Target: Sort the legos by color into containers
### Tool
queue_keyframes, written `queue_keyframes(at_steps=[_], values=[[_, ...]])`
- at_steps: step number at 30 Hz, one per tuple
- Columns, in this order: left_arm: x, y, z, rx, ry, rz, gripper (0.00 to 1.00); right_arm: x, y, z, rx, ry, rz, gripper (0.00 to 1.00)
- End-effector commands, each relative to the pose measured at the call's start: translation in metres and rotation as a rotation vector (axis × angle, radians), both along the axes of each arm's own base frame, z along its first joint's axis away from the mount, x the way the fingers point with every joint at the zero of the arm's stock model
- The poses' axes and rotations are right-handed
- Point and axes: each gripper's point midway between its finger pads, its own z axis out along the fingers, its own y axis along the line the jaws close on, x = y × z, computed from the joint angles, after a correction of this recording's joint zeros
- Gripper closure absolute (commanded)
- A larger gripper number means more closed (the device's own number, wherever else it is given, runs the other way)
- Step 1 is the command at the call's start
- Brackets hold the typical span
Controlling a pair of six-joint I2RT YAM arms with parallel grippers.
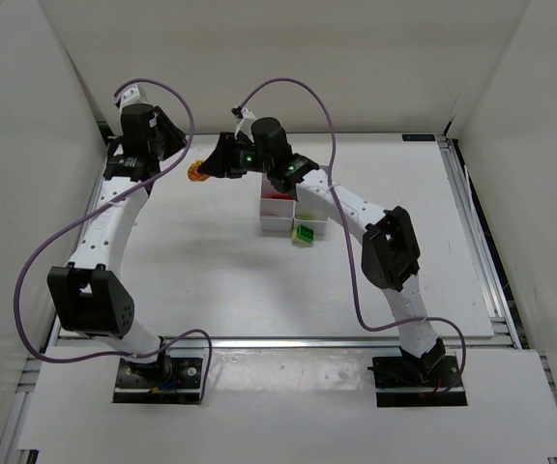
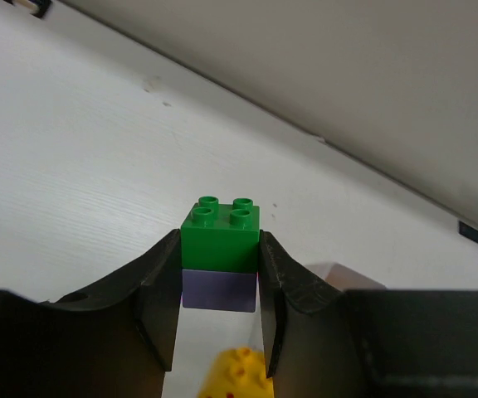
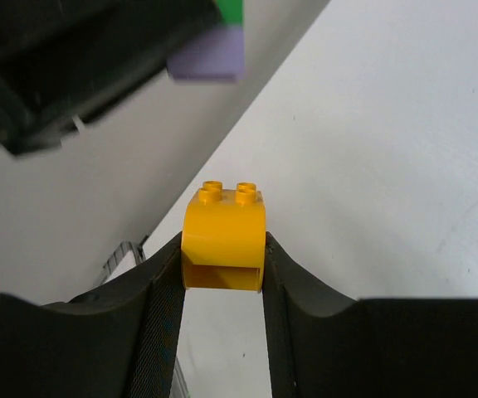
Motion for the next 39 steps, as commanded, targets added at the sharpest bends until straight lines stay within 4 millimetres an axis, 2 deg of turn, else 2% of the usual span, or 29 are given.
queue_keyframes(at_steps=[1,5,9,10,11,14,18,21,23,28,30,31,35,36,37,39], values=[[0.011,0.036,0.029,0.113,-0.096,0.142,0.9,-0.021,-0.009,0.041,0.047,-0.053,0.027,1.0],[0.013,0.046,0.038,0.145,-0.126,0.184,0.9,-0.023,-0.017,0.04,0.03,-0.063,0.021,1.0],[0.011,0.051,0.04,0.179,-0.127,0.183,0.9,-0.004,-0.043,0.037,-0.025,-0.13,-0.038,1.0],[0.009,0.052,0.038,0.191,-0.115,0.174,0.9,0.016,-0.06,0.04,-0.064,-0.207,-0.098,1.0],[0.008,0.055,0.037,0.193,-0.11,0.174,0.9,0.023,-0.071,0.029,-0.114,-0.214,-0.124,1.0],[0.003,0.065,0.03,0.197,-0.082,0.169,0.9,0.058,-0.114,0.024,-0.24,-0.369,-0.196,1.0],[-0.002,0.063,0.017,0.195,-0.041,0.151,0.9,0.084,-0.155,0.008,-0.45,-0.559,-0.237,1.0],[-0.005,0.058,0.009,0.182,-0.026,0.125,0.9,0.098,-0.185,-0.011,-0.534,-0.527,-0.322,1.0],[-0.005,0.058,0.005,0.18,-0.016,0.122,0.9,0.101,-0.196,-0.019,-0.539,-0.467,-0.356,1.0],[-0.003,0.055,-0.002,0.174,0.002,0.108,0.9,0.091,-0.189,-0.022,-0.435,-0.242,-0.435,1.0],[-0.003,0.054,-0.004,0.168,0.007,0.104,0.9,0.089,-0.188,-0.026,-0.43,-0.159,-0.523,1.0],[-0.002,0.053,-0.004,0.167,0.006,0.101,0.9,0.094,-0.193,-0.026,-0.45,-0.153,-0.588,1.0],[-0.004,0.051,-0.008,0.162,0.015,0.094,0.9,0.088,-0.183,-0.027,-0.456,-0.106,-0.658,1.0],[-0.005,0.052,-0.009,0.162,0.02,0.097,0.9,0.089,-0.181,-0.021,-0.45,-0.103,-0.668,1.0],[-0.005,0.052,-0.01,0.161,0.022,0.096,0.9,0.089,-0.184,-0.033,-0.481,-0.067,-0.693,1.0],[-0.005,0.052,-0.01,0.161,0.022,0.097,0.9,0.088,-0.178,-0.03,-0.48,-0.066,-0.689,1.0]])
